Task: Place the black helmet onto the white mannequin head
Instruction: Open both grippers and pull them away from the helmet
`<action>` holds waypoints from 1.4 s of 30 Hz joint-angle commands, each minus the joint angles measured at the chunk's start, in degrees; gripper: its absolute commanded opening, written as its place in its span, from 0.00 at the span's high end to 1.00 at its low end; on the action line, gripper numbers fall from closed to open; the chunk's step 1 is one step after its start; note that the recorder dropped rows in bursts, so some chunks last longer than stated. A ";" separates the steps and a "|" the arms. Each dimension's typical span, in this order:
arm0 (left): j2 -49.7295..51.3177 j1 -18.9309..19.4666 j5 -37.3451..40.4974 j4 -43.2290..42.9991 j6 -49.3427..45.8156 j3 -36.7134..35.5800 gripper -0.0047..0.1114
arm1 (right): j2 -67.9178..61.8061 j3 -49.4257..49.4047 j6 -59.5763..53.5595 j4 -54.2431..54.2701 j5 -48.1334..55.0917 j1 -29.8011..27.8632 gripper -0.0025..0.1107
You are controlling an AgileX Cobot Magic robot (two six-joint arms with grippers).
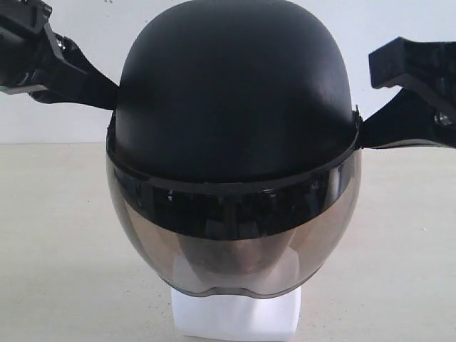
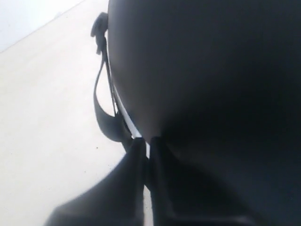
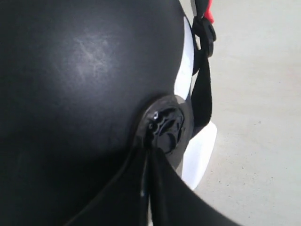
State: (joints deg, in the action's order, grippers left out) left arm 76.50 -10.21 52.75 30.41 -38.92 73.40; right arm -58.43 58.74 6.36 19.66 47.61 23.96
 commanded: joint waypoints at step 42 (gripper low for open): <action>-27.23 -0.33 7.03 -3.44 12.44 -11.62 0.92 | 6.50 -0.28 2.11 -4.83 7.47 0.06 0.98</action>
State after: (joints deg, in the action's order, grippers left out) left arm 51.51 -10.21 58.78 25.64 -27.97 63.92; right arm -52.20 58.74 8.99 15.21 54.99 23.96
